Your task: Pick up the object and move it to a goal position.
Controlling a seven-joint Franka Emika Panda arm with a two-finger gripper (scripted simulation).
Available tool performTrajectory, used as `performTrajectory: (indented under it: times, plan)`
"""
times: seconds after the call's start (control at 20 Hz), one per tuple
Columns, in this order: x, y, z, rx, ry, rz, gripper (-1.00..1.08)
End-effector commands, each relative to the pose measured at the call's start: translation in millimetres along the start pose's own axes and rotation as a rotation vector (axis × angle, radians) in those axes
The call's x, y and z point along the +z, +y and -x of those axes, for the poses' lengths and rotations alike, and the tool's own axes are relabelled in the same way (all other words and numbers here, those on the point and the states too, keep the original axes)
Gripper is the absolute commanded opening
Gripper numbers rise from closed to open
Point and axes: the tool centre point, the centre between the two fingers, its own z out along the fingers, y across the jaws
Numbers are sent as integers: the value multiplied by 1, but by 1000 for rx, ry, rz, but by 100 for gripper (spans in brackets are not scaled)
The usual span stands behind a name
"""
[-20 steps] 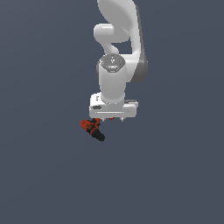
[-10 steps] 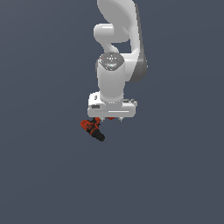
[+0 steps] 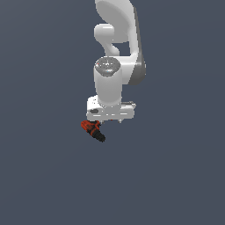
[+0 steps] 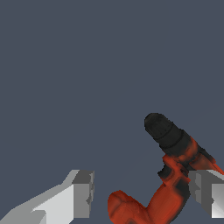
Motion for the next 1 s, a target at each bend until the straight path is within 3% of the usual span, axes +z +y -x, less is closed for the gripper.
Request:
performTrajectory:
  times: [0.0,0.4,0.95]
  plan:
    - [4,3,-1,-23,-12,-12,68]
    - [23,17,-8,-132,-58,-80,68]
    - [53,38,-15,-310,-96,-222,68]
